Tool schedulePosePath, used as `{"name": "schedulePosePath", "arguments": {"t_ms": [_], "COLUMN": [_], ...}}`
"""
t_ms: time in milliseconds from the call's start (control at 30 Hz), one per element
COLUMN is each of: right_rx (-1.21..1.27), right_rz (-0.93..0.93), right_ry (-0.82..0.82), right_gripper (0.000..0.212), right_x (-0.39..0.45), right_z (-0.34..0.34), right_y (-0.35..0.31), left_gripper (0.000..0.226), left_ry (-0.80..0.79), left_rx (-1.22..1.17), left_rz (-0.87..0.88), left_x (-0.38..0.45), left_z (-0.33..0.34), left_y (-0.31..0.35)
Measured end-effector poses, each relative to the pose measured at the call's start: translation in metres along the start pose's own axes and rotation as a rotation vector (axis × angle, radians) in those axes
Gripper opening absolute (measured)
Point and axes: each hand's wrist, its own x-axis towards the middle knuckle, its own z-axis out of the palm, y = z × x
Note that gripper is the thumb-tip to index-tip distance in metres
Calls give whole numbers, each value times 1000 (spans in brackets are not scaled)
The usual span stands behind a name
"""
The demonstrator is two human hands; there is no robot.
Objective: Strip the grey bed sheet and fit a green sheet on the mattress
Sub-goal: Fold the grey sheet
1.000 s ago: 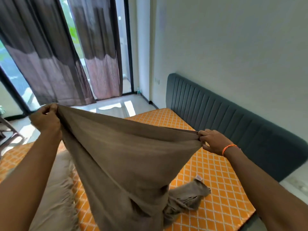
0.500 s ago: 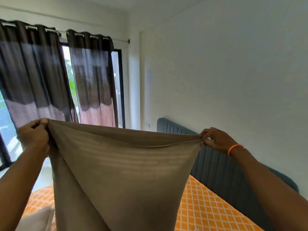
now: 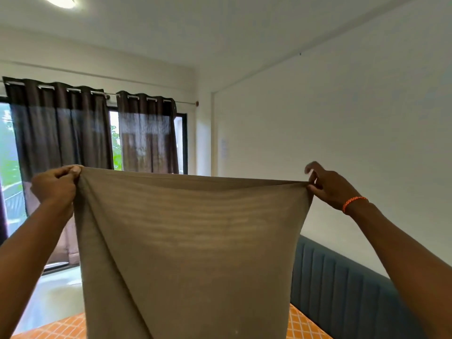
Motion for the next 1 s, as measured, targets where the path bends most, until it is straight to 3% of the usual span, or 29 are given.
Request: {"name": "schedulePosePath", "arguments": {"t_ms": [167,367,500,633,733,833,1000], "right_rx": [-55,167,238,490,962,1097,957], "right_rz": [78,222,393,618,872,822,569], "right_ry": [51,209,220,232,157,94,207], "right_gripper": [17,15,23,24,28,43,27], "right_x": [35,65,81,101,118,126,157], "right_z": [-9,-30,-43,-47,-46,-51,-57], "right_y": [13,10,0,-22,-32,-34,-33], "left_gripper": [28,31,26,23,23,30,32], "left_ry": [-67,-80,-78,-118,-144,-160,-288], "left_rx": [21,70,214,236,188,129,120], "left_rz": [86,147,188,58,-81,-123,89], "left_x": [4,10,15,22,22,31,44], "left_z": [10,12,25,43,57,65,83], "left_y": [30,56,73,78,83,94,134]}}
